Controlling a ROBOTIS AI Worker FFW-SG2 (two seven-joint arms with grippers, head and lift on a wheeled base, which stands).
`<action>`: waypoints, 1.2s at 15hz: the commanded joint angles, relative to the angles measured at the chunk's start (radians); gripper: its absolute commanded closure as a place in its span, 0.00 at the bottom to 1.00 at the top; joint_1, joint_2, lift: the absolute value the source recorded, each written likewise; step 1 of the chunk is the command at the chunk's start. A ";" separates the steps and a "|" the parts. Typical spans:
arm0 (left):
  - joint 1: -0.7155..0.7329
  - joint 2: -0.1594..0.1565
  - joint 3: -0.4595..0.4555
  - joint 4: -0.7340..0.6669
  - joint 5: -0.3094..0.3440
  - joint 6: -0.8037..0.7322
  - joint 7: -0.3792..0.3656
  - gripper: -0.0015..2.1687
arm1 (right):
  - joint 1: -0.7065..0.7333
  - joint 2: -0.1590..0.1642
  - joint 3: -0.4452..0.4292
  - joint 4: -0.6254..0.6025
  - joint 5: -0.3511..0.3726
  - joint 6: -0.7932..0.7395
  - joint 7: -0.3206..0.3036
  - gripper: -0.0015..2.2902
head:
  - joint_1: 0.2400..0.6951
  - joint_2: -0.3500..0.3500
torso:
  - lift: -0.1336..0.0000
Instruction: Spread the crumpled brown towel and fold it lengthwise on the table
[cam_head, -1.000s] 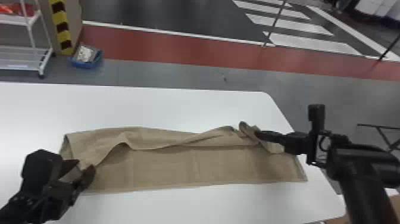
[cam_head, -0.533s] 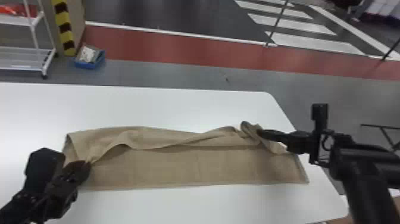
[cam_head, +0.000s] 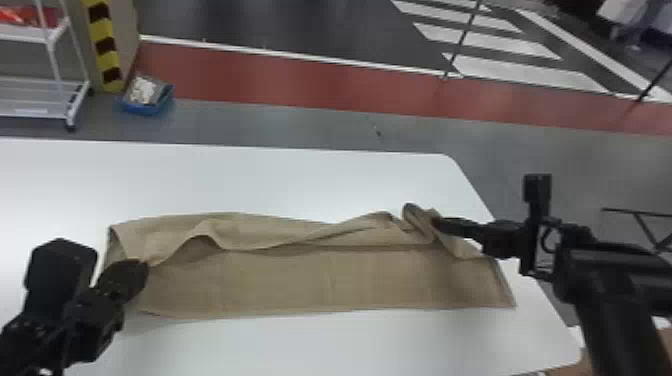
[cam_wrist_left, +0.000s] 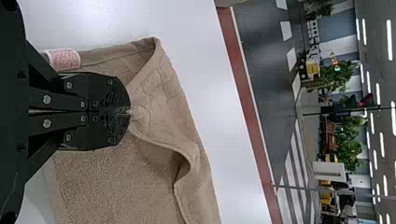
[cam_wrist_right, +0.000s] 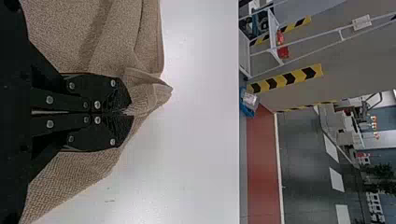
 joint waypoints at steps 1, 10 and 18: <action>0.008 -0.002 0.014 -0.043 0.011 0.007 0.005 0.54 | 0.002 0.000 -0.004 0.001 -0.003 -0.005 0.002 0.53 | 1.00 0.07 | 0.08; 0.001 -0.010 -0.006 -0.065 0.017 0.050 0.008 0.45 | 0.013 -0.012 -0.017 0.006 -0.018 -0.005 0.009 0.53 | 1.00 0.04 | 0.08; -0.002 -0.025 -0.032 -0.053 0.014 0.053 0.005 0.37 | 0.025 -0.012 -0.034 0.014 -0.025 -0.030 0.012 0.53 | 1.00 0.01 | 0.08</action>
